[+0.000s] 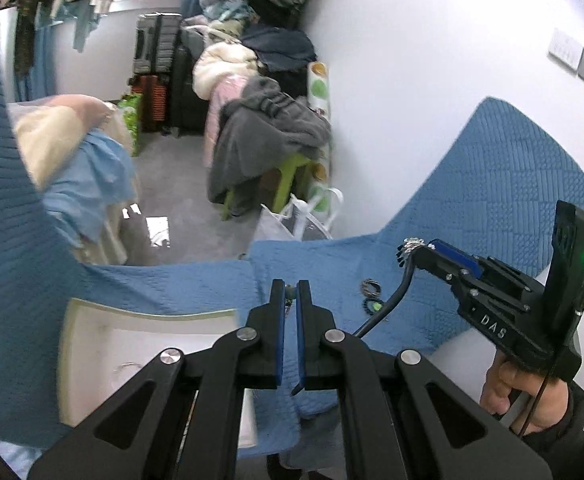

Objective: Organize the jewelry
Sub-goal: 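Carry the bead chain and black charm over the white box with both grippers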

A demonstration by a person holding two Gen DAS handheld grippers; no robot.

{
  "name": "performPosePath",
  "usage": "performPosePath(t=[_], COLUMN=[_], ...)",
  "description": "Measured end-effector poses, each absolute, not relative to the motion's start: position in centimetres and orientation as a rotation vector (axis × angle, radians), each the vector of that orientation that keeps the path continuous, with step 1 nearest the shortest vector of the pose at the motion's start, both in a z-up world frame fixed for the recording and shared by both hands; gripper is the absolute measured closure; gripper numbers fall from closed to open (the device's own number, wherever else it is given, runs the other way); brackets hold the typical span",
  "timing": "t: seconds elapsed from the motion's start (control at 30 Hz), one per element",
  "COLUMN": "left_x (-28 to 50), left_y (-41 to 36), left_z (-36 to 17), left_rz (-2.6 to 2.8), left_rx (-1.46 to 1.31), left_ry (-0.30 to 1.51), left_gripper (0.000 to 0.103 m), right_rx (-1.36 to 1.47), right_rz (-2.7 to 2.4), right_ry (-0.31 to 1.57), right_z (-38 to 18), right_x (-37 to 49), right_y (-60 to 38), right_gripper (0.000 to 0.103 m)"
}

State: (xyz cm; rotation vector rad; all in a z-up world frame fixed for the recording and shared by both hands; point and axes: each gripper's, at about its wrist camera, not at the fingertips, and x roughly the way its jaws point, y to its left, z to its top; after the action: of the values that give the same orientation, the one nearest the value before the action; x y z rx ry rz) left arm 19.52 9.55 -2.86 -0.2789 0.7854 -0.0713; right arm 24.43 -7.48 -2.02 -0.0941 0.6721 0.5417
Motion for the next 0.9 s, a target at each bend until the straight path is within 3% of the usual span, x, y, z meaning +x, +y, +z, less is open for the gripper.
performPosePath(t=[0.43,0.9], left_x=[15.5,14.2], left_y=[17.7,21.6], left_z=[0.1,-10.8], left_rz=[-0.019,0.038], left_rx=[-0.319,-0.391], left_ry=[0.723,0.875], left_gripper=[0.099,0.099], right_rx=[-0.070,-0.122], right_rz=[0.575,0.606], right_ry=[0.684,0.847], right_z=[0.3,-8.7], right_x=[21.6,20.0], right_y=[0.2,6.0], right_gripper=[0.083,0.083])
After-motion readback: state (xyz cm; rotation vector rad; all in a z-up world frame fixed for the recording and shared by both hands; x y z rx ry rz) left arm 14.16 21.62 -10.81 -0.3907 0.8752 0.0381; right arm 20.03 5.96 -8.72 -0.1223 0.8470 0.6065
